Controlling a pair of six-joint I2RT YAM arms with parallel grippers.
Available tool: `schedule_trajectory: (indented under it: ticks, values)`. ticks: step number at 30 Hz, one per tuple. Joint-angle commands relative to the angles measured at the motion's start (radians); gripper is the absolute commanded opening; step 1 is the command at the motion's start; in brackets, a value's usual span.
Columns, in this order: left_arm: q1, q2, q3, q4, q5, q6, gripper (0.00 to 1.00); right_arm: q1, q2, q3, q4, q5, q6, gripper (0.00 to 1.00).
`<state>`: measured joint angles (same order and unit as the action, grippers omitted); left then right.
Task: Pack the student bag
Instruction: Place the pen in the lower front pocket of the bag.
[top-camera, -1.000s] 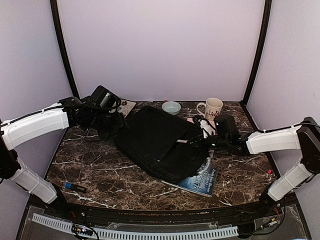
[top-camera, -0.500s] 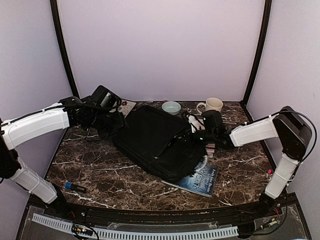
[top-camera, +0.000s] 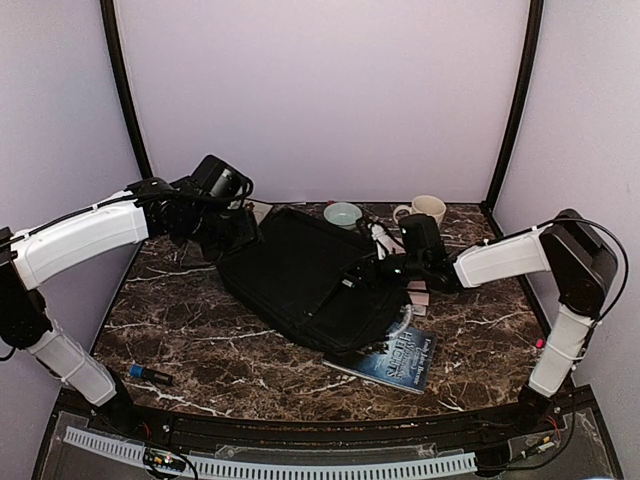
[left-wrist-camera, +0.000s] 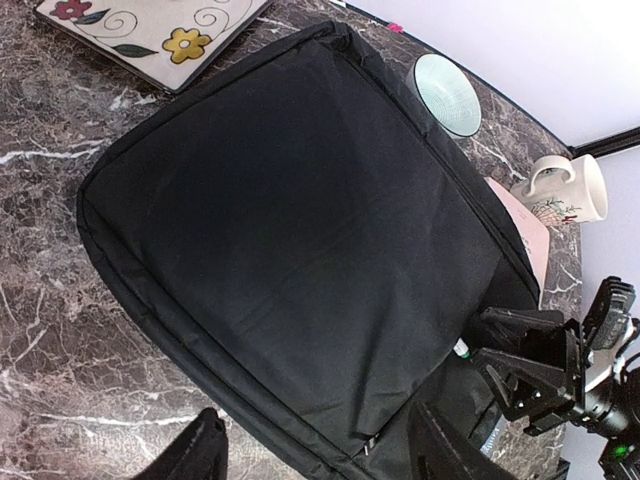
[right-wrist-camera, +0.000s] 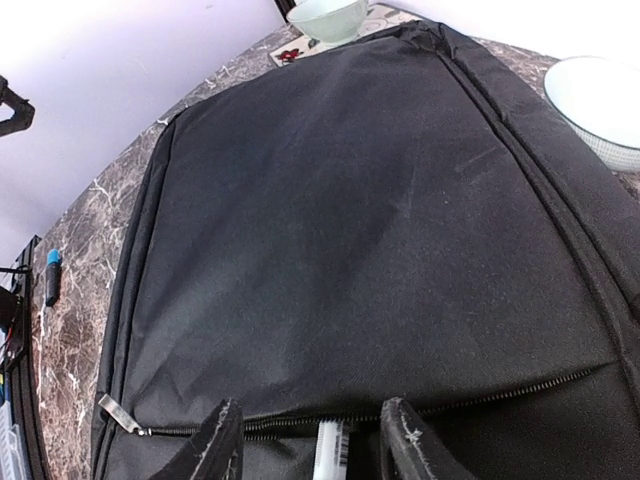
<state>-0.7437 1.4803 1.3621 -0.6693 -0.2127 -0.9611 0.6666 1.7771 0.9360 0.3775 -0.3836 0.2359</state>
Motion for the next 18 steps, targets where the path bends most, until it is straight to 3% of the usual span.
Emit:
schedule_trajectory:
  ticks: [1, 5, 12, 18]
  values:
    - [-0.003, 0.039, 0.085, -0.126, -0.066, 0.047, 0.64, -0.005, -0.089, 0.005, -0.064, 0.036, -0.053, 0.49]
    - [-0.002, 0.07, 0.13, -0.243, -0.111, 0.054, 0.64, -0.005, -0.154, -0.011, -0.191, 0.107, -0.111, 0.48]
    - [-0.001, 0.04, 0.096, -0.302, -0.147, 0.046, 0.64, -0.004, -0.212, -0.027, -0.361, 0.122, -0.146, 0.3]
    - [0.006, 0.005, 0.045, -0.315, -0.161, 0.009, 0.64, 0.007, -0.196, -0.037, -0.372, 0.118, -0.122, 0.16]
